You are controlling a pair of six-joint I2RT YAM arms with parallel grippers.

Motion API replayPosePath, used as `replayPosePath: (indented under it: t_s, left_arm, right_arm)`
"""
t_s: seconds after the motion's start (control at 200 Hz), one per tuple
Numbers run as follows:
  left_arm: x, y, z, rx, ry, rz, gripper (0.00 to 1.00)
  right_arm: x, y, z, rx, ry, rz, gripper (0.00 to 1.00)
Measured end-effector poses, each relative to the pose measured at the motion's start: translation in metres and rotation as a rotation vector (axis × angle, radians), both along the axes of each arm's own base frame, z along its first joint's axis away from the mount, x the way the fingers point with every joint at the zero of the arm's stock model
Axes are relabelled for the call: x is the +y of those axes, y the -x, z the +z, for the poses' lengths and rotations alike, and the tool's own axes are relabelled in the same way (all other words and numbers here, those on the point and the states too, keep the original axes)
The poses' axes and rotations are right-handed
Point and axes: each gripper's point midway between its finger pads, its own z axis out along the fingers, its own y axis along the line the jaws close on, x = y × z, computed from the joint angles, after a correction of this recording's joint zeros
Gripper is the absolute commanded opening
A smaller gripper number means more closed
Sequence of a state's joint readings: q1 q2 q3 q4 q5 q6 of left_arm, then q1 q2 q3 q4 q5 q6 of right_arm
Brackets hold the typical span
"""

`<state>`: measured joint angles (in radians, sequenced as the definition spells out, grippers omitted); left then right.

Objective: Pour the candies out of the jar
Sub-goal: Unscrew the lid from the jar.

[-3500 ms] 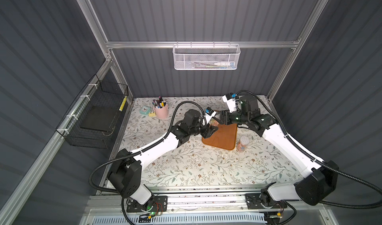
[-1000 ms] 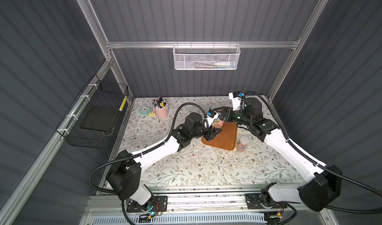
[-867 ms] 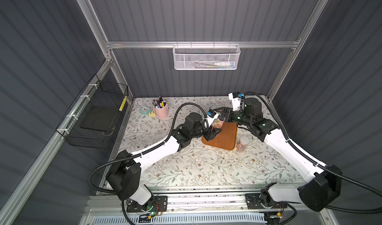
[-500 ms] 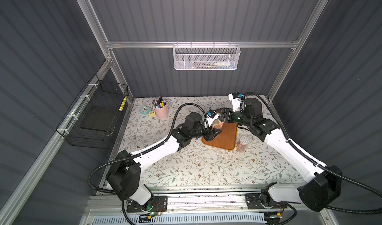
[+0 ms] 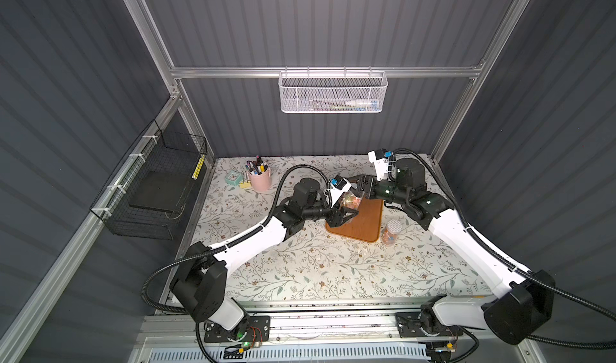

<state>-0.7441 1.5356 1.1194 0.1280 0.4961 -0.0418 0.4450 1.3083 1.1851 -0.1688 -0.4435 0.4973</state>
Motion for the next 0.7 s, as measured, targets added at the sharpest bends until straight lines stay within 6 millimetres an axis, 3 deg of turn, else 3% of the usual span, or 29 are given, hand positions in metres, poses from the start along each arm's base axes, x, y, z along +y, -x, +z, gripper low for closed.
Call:
replayPosePath:
  t_s: [0.495,0.7]
  left_arm:
    - [0.0066,-0.0005,-0.0024,0.041,0.015,-0.024,0.0]
    - [0.0064,0.0014,-0.0031,0.052,0.018,-0.032,0.0]
  right_arm:
    - [-0.0014,0.0065,0.0009,-0.015,0.077,0.039,0.74]
    - [-0.001,0.0077,0.0005,-0.011,0.075,0.047,0.83]
